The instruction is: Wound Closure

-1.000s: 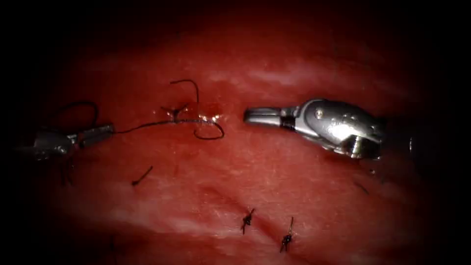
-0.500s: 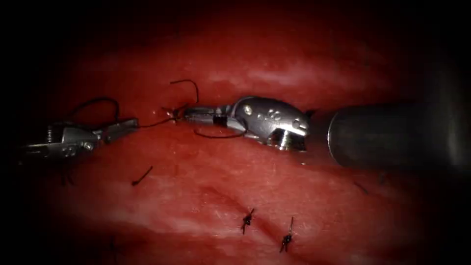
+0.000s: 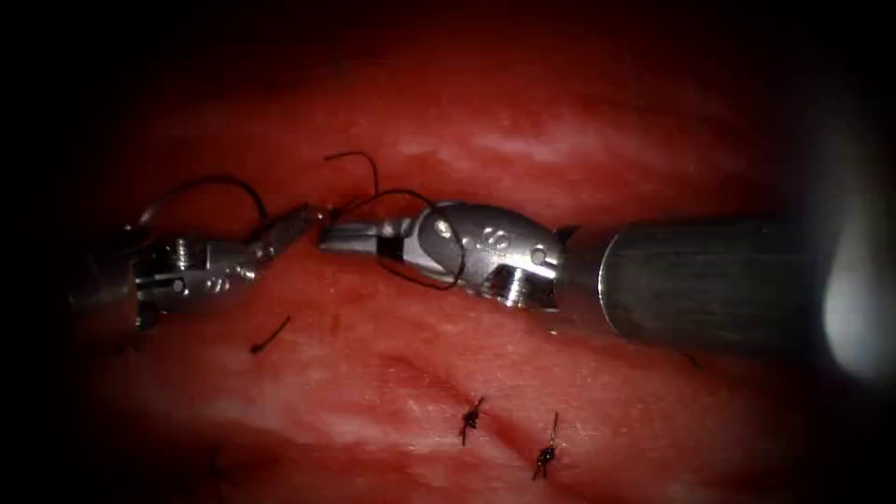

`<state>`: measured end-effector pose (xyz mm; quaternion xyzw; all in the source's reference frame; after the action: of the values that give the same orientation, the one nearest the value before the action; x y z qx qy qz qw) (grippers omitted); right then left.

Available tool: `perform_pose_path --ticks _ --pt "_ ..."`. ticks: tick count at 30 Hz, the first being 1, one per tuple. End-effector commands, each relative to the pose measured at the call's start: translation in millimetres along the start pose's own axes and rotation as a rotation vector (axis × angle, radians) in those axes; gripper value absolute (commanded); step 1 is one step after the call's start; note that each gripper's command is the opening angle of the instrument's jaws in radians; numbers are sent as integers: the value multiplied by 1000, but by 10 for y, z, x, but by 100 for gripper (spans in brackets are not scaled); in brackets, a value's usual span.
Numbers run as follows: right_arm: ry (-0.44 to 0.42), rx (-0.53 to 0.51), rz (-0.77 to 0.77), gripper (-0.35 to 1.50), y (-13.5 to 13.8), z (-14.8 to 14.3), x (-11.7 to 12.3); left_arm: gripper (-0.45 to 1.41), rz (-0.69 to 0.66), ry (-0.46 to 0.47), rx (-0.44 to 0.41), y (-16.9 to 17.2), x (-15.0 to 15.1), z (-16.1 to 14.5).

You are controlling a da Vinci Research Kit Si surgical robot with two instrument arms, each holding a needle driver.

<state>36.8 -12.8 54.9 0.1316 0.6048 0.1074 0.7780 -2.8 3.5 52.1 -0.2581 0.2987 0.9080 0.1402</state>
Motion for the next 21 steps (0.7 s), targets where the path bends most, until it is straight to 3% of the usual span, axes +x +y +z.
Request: perform_pose_path --ticks 1,6,10,12,15,21 --pt "15 -4 4 -35 -6 11 -2 -45 14 1 3 9 0 5" --pt "43 -38 10 -35 0 16 2 -45 48 -9 15 21 8 -9" --pt "23 -81 13 62 5 24 -2 -45 52 9 16 22 25 -30" --pt "18 -92 12 89 7 27 -4 -45 58 16 19 20 31 -38" --pt "15 -98 8 99 6 31 -9 -45 65 28 31 15 38 -48" --pt "-40 -83 -5 96 -1 36 -21 -45 74 51 63 -9 41 -65"
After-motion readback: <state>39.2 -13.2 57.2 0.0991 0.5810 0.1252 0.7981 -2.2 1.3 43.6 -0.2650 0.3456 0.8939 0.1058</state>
